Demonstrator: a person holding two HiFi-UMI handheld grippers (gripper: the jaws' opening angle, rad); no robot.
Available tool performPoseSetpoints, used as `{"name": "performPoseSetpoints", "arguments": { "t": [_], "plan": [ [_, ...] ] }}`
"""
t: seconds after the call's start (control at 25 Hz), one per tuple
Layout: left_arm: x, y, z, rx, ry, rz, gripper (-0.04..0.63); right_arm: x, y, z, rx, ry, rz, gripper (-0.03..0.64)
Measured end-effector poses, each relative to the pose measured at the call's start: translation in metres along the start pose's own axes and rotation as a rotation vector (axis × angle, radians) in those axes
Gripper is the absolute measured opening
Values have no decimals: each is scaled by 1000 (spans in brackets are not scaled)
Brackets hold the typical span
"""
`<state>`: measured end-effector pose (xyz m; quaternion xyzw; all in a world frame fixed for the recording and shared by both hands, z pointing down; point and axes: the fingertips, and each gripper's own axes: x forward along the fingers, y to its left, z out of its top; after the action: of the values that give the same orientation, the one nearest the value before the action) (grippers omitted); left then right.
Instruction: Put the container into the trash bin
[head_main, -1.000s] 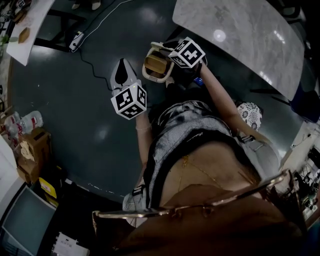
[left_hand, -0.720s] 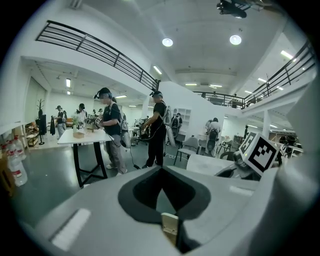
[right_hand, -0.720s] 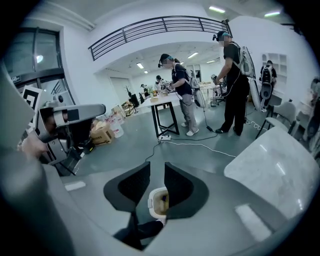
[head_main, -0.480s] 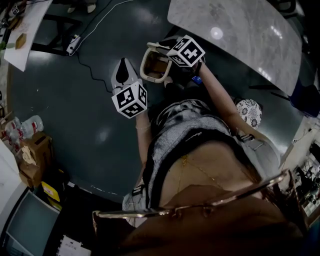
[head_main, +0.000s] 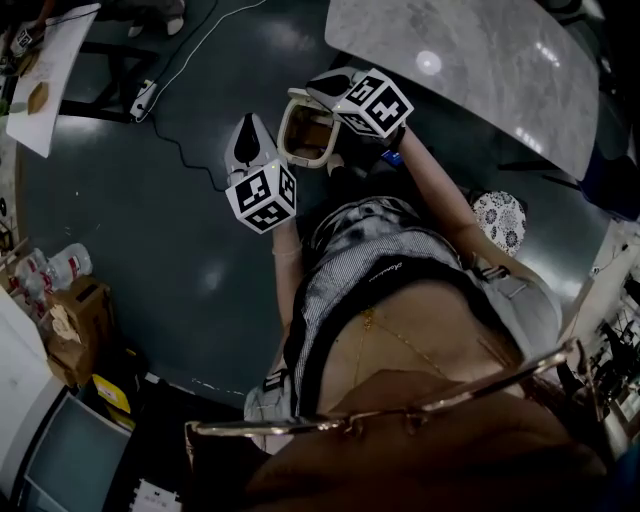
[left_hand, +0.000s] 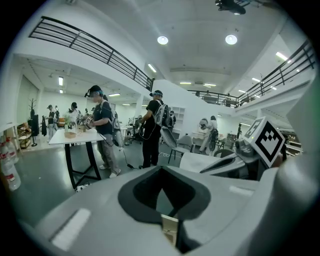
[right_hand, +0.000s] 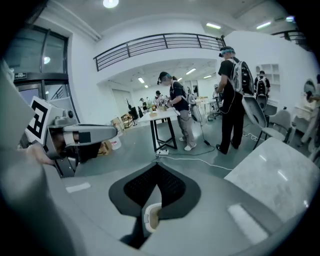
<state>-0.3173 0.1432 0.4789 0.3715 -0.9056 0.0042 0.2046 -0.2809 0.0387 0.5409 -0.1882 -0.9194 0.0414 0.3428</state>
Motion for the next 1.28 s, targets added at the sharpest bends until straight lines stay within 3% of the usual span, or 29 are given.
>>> {"name": "performPoseSetpoints", "arguments": {
  "t": [0.2,0.64,0.96,1.28],
  "plan": [
    [10,-31,13,43,-27,-82,0,-29,-2,24,-5,-173,2,28],
    [20,-117,55,108,-112,-297,0,-114,-5,61,-78,-463,-154,26],
    [19,-164,60,143,-127,-409,0,-154,-11,55,-91,-499,-261,25],
    [18,-184,57,166,-120,-454,0,-172,-16,48,-78,-513,-313,25]
  ]
}}
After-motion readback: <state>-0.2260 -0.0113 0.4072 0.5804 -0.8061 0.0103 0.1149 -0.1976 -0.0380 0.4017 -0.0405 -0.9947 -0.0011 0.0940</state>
